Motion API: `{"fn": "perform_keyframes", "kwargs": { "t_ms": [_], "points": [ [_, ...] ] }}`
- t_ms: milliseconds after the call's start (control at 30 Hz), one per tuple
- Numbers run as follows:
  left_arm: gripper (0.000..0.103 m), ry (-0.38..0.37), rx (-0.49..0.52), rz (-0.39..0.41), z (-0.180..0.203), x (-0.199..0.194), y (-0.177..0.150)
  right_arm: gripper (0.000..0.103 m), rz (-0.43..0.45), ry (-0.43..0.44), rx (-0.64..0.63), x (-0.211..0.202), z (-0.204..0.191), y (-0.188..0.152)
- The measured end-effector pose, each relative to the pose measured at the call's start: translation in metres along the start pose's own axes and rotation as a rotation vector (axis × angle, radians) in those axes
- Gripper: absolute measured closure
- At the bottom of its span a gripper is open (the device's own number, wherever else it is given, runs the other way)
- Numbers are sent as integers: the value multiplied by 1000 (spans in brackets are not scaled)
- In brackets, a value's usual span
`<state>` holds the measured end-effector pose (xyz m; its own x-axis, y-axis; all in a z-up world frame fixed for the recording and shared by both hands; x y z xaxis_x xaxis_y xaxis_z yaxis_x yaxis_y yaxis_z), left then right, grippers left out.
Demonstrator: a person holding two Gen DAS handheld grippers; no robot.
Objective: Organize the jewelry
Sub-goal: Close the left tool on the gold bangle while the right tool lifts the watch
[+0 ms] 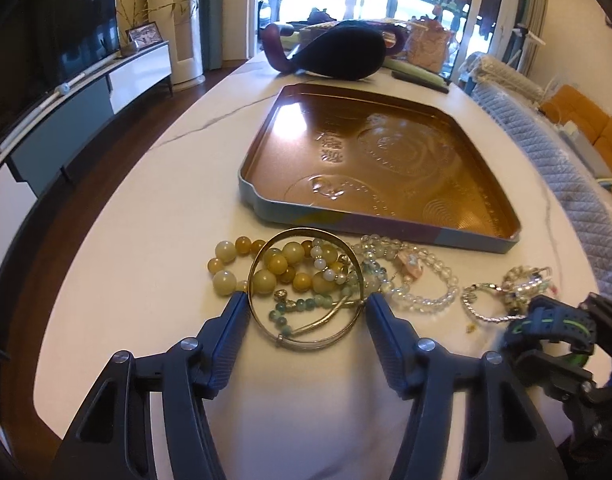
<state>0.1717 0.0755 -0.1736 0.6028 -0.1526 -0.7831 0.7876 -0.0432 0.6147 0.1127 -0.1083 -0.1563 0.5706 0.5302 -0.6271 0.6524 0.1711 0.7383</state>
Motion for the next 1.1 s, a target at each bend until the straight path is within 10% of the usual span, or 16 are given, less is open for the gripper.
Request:
{"fn": "perform_keyframes", "kwargs": {
  "t_ms": [133,600,667,700,867,967,1033,1100],
  "points": [
    [43,-12,0,14,0,-7,-3,79,15,2,8,-5,2,3],
    [43,-47,67,50,19,-33,-25,81,56,8,-1,-20,-2,9],
    [51,-57,71,52,20,-34,-24,81,58,7,3,-21,-2,8],
    [72,-63,72,54,20,-35,-25,81,59,6,3,-22,-2,8],
    [75,-76,50,9,19,-26,-30,81,53,-13,-15,-20,-4,7],
    [65,-87,34,-2,20,-24,-31,81,47,-8,-20,-19,-5,7],
    [31,-63,61,26,26,-30,-31,81,45,-15,-37,-18,-6,6],
    [23,-43,93,66,34,-36,-32,80,43,-17,-33,-18,-5,6]
  ]
}}
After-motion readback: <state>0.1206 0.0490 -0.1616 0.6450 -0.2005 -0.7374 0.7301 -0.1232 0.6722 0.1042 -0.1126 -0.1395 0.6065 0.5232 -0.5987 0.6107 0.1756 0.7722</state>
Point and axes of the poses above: each gripper's, at about its wrist camera, not at the fingertips, and x roughly the way its jaws point, z to its right, y to its top, the point moved 1 cm from there along x, roughly the way its jaws point, and after that the axes turned 1 degree about x, right-handed, at the moved point
